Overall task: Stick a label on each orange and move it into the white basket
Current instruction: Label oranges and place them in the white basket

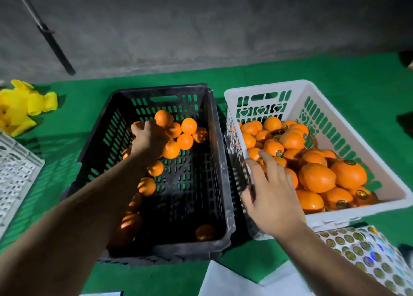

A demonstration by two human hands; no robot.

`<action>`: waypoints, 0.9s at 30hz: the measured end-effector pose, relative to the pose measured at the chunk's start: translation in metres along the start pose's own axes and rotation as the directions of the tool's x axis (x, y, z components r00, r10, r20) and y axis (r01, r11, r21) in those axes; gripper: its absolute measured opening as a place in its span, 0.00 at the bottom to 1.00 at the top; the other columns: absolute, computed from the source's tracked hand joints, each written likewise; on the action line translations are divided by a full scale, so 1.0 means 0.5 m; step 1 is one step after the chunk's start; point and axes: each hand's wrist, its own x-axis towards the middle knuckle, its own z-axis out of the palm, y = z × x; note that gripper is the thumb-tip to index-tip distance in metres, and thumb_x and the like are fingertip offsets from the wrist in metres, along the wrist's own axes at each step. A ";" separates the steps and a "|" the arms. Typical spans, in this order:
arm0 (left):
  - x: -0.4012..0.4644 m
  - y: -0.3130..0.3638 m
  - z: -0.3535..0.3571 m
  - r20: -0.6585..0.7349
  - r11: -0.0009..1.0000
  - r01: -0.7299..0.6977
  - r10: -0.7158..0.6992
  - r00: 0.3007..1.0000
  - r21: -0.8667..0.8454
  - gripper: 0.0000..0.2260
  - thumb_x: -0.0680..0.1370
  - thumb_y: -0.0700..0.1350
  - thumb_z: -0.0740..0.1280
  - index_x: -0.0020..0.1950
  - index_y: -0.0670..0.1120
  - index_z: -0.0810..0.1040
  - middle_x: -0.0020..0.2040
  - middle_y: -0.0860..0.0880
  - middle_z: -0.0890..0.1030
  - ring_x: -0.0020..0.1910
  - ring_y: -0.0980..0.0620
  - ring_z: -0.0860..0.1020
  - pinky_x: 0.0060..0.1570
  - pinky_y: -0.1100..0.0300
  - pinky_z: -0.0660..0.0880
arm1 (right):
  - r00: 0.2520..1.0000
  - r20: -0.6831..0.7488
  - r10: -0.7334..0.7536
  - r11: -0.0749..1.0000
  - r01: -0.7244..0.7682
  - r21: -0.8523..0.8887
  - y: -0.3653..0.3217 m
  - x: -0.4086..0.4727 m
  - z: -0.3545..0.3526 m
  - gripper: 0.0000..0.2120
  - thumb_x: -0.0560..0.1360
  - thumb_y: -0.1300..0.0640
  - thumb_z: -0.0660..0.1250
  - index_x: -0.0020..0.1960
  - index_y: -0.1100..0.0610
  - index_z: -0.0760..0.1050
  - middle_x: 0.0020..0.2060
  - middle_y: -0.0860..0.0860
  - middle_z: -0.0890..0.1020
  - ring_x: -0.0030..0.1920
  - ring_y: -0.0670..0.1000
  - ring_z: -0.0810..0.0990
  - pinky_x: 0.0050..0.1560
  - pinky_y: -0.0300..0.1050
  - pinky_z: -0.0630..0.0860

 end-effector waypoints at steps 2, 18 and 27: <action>-0.066 0.049 -0.029 0.006 0.976 -0.083 0.086 0.996 -0.200 0.30 0.77 0.51 0.75 0.75 0.52 0.67 0.71 0.40 0.62 0.57 0.40 0.73 0.60 0.52 0.73 | 1.000 -0.008 -0.004 1.000 0.004 -0.007 0.000 -0.002 -0.005 0.29 0.76 0.47 0.65 0.76 0.52 0.65 0.75 0.56 0.64 0.69 0.61 0.68 0.65 0.59 0.67; -0.774 -0.024 0.102 0.459 0.738 -0.041 0.462 0.759 -0.674 0.34 0.73 0.66 0.75 0.76 0.65 0.65 0.66 0.67 0.72 0.62 0.59 0.79 0.56 0.59 0.79 | 0.986 -0.010 0.167 0.913 -0.151 0.378 0.079 -0.461 0.046 0.14 0.75 0.58 0.65 0.59 0.57 0.80 0.55 0.55 0.76 0.55 0.60 0.76 0.53 0.58 0.73; -0.817 -0.032 0.328 0.816 0.895 -0.157 0.445 0.370 -0.417 0.29 0.72 0.61 0.77 0.67 0.69 0.65 0.65 0.56 0.73 0.59 0.51 0.76 0.57 0.56 0.75 | 0.822 0.569 -0.026 0.980 -0.091 0.176 0.142 -0.642 0.115 0.18 0.84 0.48 0.62 0.71 0.52 0.77 0.78 0.50 0.69 0.75 0.53 0.69 0.74 0.41 0.64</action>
